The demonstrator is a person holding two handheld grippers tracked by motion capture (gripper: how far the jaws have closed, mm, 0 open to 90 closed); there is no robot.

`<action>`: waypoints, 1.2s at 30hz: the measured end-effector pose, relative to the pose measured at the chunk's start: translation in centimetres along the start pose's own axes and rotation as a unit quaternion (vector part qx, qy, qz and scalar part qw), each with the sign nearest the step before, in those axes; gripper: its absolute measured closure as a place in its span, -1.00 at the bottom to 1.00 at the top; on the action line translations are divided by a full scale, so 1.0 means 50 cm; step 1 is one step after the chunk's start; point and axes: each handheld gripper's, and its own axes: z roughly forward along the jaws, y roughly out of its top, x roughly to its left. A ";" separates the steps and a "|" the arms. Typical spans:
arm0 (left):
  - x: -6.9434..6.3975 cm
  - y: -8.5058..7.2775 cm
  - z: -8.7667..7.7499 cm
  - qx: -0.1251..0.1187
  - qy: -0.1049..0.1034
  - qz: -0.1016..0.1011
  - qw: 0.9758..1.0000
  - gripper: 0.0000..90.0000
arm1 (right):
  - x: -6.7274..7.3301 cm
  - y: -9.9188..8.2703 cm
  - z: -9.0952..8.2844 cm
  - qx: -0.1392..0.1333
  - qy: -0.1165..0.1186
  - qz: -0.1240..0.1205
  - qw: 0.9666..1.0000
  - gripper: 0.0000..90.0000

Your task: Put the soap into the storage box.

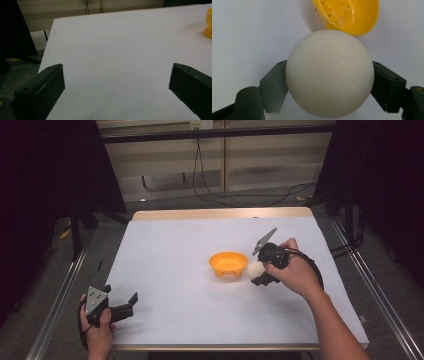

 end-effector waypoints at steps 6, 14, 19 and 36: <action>0.000 0.000 0.000 0.000 0.000 0.000 1.000 -1.00 | -0.004 0.016 -0.006 0.000 -0.002 -0.009 1.000 -0.50; 0.000 0.000 0.000 0.001 0.000 0.001 1.000 -1.00 | -0.008 0.037 -0.011 -0.002 -0.001 -0.015 1.000 -0.50; 0.000 0.000 0.000 0.000 0.000 0.000 1.000 -1.00 | -0.009 0.049 -0.010 -0.002 0.001 -0.014 1.000 -0.50; 0.001 0.000 0.000 0.002 0.000 0.004 1.000 -1.00 | -0.012 0.091 0.005 0.000 0.009 -0.026 1.000 -0.50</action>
